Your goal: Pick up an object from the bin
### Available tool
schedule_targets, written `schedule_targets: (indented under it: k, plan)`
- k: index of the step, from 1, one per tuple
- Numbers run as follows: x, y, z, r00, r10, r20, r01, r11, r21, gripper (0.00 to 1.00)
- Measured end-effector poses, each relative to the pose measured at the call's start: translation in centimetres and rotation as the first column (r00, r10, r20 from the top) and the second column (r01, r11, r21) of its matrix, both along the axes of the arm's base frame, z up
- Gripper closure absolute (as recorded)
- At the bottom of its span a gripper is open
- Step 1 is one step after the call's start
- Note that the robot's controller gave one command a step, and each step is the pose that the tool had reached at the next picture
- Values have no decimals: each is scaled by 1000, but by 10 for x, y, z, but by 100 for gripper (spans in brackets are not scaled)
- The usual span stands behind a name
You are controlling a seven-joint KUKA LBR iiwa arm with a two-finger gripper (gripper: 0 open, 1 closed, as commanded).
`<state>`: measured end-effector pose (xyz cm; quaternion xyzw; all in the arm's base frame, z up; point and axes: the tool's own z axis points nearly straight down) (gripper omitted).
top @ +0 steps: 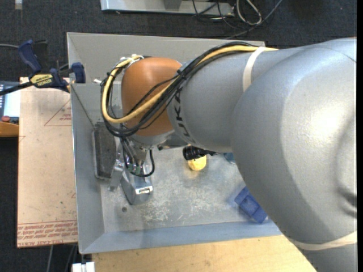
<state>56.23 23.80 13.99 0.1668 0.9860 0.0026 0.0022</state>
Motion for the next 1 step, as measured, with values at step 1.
schedule_targets:
  k: [1]
  plan:
    - [26,7,-67,659,752,11,-752,659,-9,0]
